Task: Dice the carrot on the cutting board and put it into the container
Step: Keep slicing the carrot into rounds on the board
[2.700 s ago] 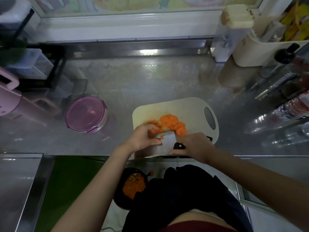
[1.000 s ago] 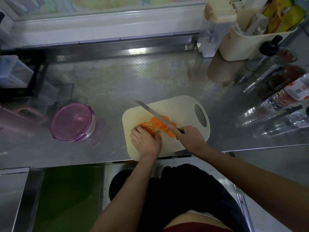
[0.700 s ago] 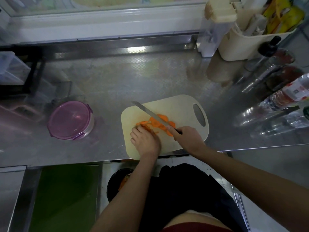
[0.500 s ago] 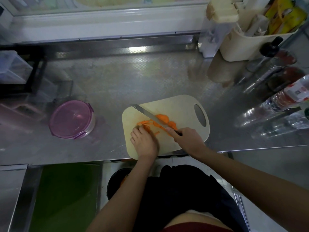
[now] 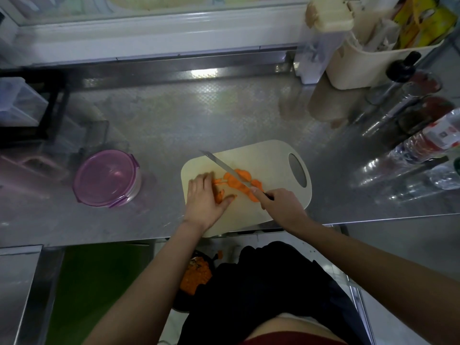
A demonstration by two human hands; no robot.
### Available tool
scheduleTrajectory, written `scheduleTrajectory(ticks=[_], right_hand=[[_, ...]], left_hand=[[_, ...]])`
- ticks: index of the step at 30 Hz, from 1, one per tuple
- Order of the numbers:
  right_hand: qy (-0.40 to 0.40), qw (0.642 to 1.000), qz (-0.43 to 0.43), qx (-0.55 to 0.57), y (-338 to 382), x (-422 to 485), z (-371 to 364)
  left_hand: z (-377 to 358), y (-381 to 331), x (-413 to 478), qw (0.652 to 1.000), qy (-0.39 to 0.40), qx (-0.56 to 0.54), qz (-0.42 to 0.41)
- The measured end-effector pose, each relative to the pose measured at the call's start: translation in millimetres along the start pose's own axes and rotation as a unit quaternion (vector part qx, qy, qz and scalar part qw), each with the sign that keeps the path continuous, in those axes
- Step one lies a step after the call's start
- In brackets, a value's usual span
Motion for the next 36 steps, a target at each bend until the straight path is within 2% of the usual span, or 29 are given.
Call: scheduleTrajectory(ticks=[3,8,15,20,29,36], right_hand=[[-0.003,1.0,-0.001,0.002,0,-2,0],[-0.003,1.0,-0.005,0.003,-2,-1,0],[-0.005,1.0,0.0,0.016,1,2,-3],[-0.001,0.997,-0.009,0.071,1,-2,-12],[0.022,0.99,-0.044,0.134,1,-8,-30],[0.04,0.994,-0.04,0.095,6,-7,-39]], left_hand=[[-7,-7,0,0.999,0.035,0.011,-0.023],[-9,-19,-21,0.998,0.001,0.039,-0.054],[-7,-17,-11,0.999,-0.006,0.039,0.007],[-7,-22,-14,0.999,-0.022,0.037,0.025],[-8,-14,-24,0.999,-0.027,0.017,0.016],[-3,-11,-23,0.998,-0.036,-0.041,0.041]])
Point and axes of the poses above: each hand's wrist, its own x-axis towards the middle knuckle, its own z-axis out of the back of the hand, y = z × x, the point moved 9 cm from there along x, towards the middle knuckle, and after that the axes turned 14 degrees about x, right-handed, at the moved point
